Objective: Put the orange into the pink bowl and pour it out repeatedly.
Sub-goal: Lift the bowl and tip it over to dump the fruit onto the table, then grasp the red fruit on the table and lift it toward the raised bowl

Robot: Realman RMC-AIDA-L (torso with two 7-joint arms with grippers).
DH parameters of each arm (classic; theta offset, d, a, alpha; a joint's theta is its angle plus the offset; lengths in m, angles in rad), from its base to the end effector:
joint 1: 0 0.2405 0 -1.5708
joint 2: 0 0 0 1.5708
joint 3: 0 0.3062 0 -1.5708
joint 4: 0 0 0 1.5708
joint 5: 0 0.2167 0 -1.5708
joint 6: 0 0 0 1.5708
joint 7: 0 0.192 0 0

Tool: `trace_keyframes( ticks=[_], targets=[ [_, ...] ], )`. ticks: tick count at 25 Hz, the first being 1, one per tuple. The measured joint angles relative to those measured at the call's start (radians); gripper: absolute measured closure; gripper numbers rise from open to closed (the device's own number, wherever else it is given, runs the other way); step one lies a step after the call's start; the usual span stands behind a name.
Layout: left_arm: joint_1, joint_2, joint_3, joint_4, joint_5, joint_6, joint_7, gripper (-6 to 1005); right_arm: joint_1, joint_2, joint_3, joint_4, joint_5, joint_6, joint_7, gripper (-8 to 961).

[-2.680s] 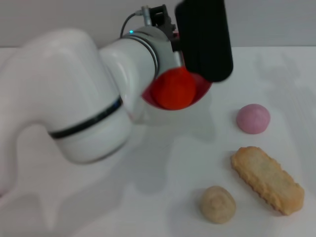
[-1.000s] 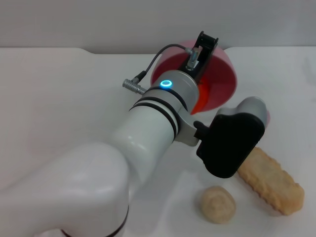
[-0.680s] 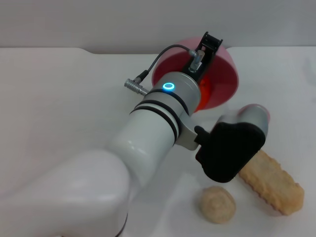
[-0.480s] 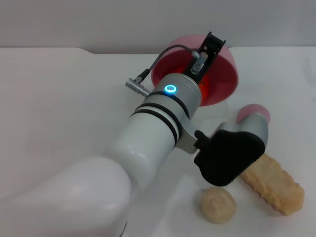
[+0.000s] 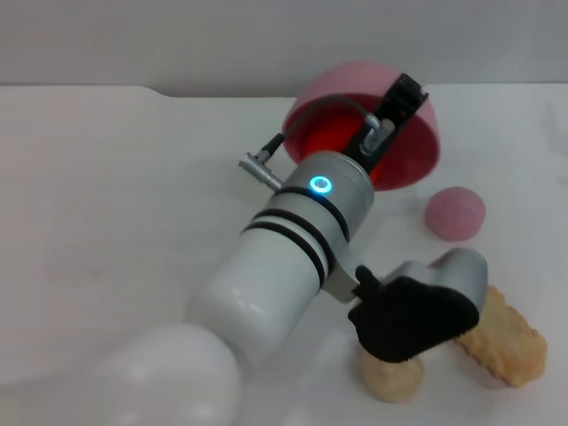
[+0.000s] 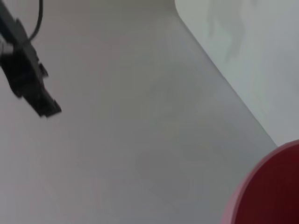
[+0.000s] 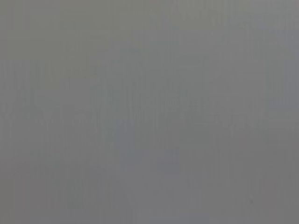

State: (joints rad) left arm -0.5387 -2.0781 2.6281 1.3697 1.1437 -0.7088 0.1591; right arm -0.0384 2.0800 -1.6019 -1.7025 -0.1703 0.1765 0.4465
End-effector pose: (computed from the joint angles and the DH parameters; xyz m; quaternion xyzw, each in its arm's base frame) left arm -0.0824 0.3620 -0.1818 -0.6400 0.5717 0.2161 0.4657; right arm 0.2616 0.3968 0.0951 -0.6495 0.2983 0.2436 0.6556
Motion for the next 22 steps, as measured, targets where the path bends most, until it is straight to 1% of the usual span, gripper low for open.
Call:
trace_keyframes(
  ticks=[8,9,15,16,20,21,22],
  targets=[
    [0.002,0.000,0.023,-0.010,0.025,0.005,0.015,954,0.002,0.000,-0.008,-0.002,0.000,0.003,0.000,263],
    [0.002,0.000,0.028,-0.021,0.054,0.007,0.018,954,0.002,0.000,-0.008,-0.003,0.000,0.003,0.000,263],
    [0.000,-0.001,0.029,-0.032,0.082,0.008,0.029,954,0.002,0.000,-0.009,-0.002,0.002,0.003,0.000,263],
    [-0.001,0.000,0.030,-0.053,0.116,0.008,0.040,954,0.003,0.000,-0.009,0.000,0.004,0.003,0.000,263],
    [-0.003,0.000,0.030,-0.060,0.127,0.008,0.033,954,0.005,-0.001,-0.009,0.003,0.033,0.005,-0.001,263],
    [-0.008,-0.001,0.015,-0.043,0.116,0.007,-0.056,954,0.005,-0.001,-0.009,0.003,0.041,0.008,-0.003,263],
    [-0.016,0.000,-0.031,-0.005,0.080,-0.003,-0.214,954,0.005,-0.001,-0.011,0.002,0.044,0.013,-0.006,263]
  ],
)
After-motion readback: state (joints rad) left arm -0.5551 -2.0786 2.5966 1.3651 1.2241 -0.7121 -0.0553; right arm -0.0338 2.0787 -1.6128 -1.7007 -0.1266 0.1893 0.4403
